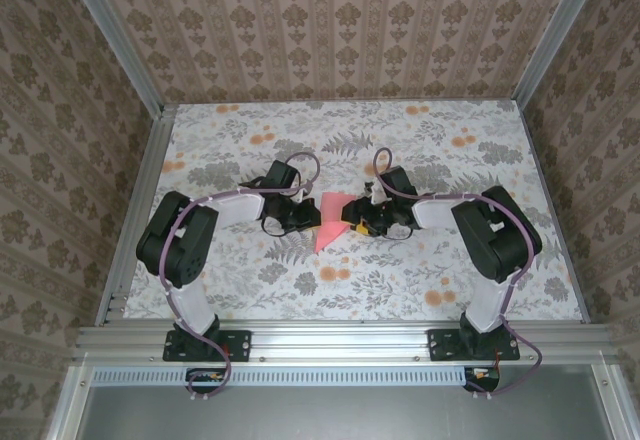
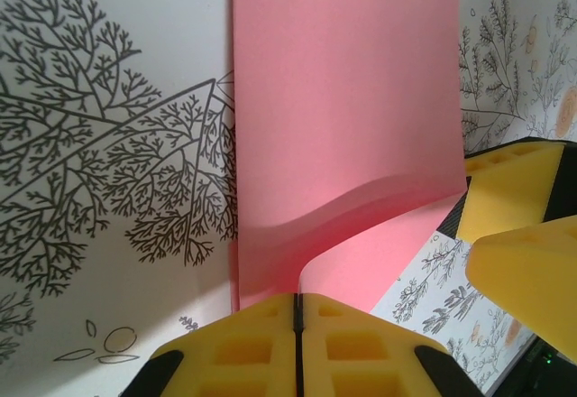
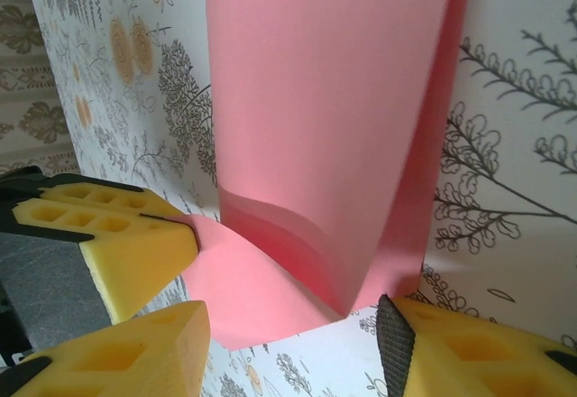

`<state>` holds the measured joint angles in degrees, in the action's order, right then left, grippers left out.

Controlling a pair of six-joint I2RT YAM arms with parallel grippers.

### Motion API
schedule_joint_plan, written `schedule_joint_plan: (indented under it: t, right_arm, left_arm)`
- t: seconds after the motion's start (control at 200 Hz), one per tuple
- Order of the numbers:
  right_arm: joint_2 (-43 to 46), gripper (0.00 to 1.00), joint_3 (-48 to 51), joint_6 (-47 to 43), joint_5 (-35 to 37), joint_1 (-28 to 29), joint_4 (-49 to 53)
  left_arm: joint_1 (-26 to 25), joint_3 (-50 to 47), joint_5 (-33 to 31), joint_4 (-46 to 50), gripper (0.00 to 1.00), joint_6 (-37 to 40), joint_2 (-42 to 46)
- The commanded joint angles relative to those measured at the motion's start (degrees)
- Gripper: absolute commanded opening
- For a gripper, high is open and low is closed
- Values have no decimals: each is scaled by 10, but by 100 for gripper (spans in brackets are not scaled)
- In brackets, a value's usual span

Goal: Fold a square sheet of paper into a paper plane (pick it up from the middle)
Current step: Fourth fold the wing at the center of the table.

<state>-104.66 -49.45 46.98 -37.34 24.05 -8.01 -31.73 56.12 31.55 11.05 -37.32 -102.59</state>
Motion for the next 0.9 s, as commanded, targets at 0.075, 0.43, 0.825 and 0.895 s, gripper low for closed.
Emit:
schedule_joint_plan:
  t: [0.075,0.43,0.825,0.895]
  right_arm:
    - [-22,51,-23,12,-26,10,-23]
    - [-47,40,-31,10,-37,14,-34]
    - [-58,29,-34,15,-38,17,-50]
    - [-60,26,-36,18,-39,17,-52]
  left_arm:
    - [9,-9,1,-2,9,-6,12]
    - [15,-9,-6,4,13,-9,7]
    - [21,3,-25,20,24,-1,-10]
    - [22,6,-26,22,25,1,-14]
